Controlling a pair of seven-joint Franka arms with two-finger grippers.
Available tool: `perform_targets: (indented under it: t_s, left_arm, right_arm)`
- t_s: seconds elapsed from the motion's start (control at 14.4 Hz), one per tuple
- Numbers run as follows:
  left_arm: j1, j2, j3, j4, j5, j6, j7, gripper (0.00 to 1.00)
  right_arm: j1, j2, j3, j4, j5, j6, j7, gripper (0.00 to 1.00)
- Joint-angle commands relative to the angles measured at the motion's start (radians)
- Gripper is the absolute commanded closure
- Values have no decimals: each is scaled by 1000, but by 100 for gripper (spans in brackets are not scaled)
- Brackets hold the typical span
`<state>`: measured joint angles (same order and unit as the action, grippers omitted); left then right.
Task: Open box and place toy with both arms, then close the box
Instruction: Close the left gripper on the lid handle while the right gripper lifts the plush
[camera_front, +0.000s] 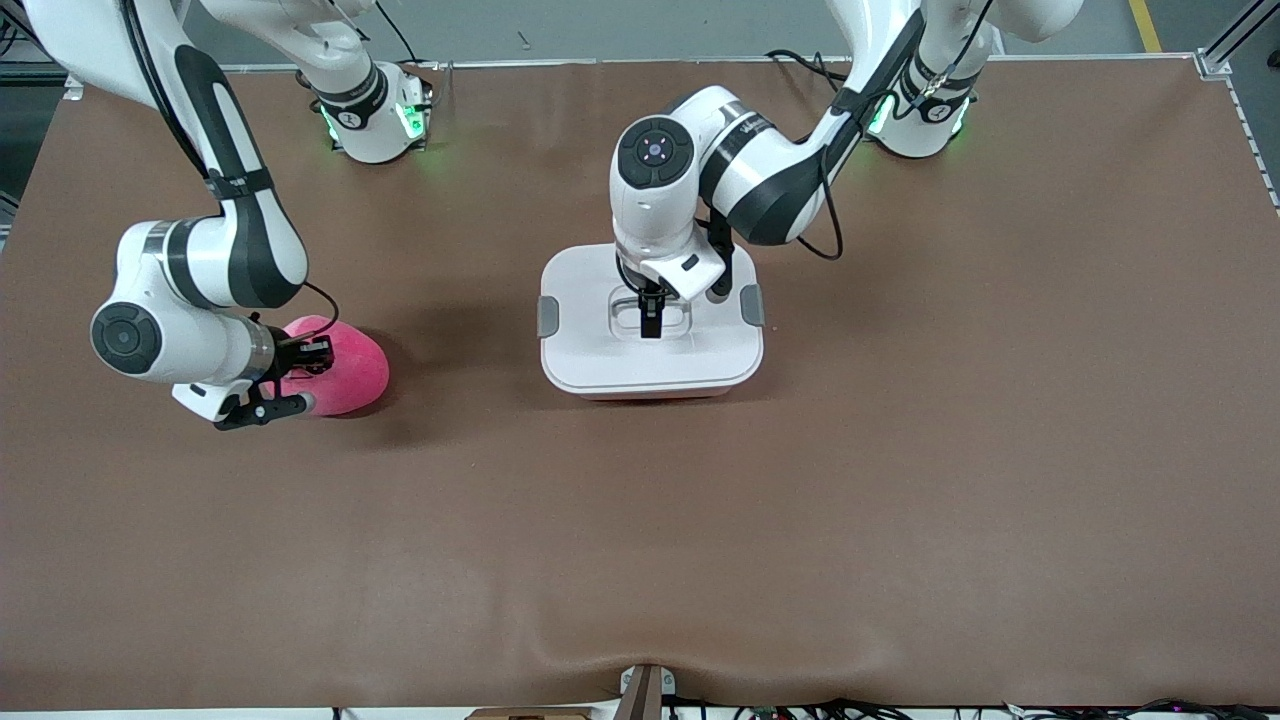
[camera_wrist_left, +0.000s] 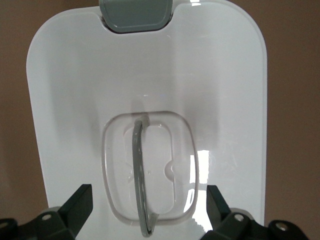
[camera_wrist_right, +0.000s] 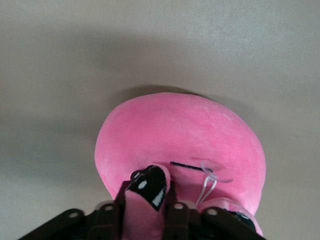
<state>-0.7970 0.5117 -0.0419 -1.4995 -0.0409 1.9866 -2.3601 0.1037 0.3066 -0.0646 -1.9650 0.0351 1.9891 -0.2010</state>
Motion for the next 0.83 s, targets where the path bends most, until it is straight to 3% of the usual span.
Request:
perform_targets:
  t_s: [0.0,0.21,0.42,0.56,0.7,0.76]
  left_arm:
    - [-11,-1,8,-21,7,12,-22,0]
    - [-14,-1,7,-44,10,41,-44,0]
    - [-27,7,8,-51,10,61,-45,0]
    - [-28,7,7,-51,10,63,-45,9]
    - [-30,8,7,-51,10,63,-45,27]
    - [-33,7,8,-51,10,63,-45,41]
  right_arm:
    - [1,2,-1,4,-17,-1,-2,100]
    - [7,-7,-1,38,-18,-22,-18,100]
    - [8,-23,-1,86,-20,-64,-167,100]
    - [7,-43,-3,98,-30,-70,-257,100]
    - [8,-67,-1,112,-70,-70,-332,100]
    - [10,-78,0,121,-83,-70,-375,100]
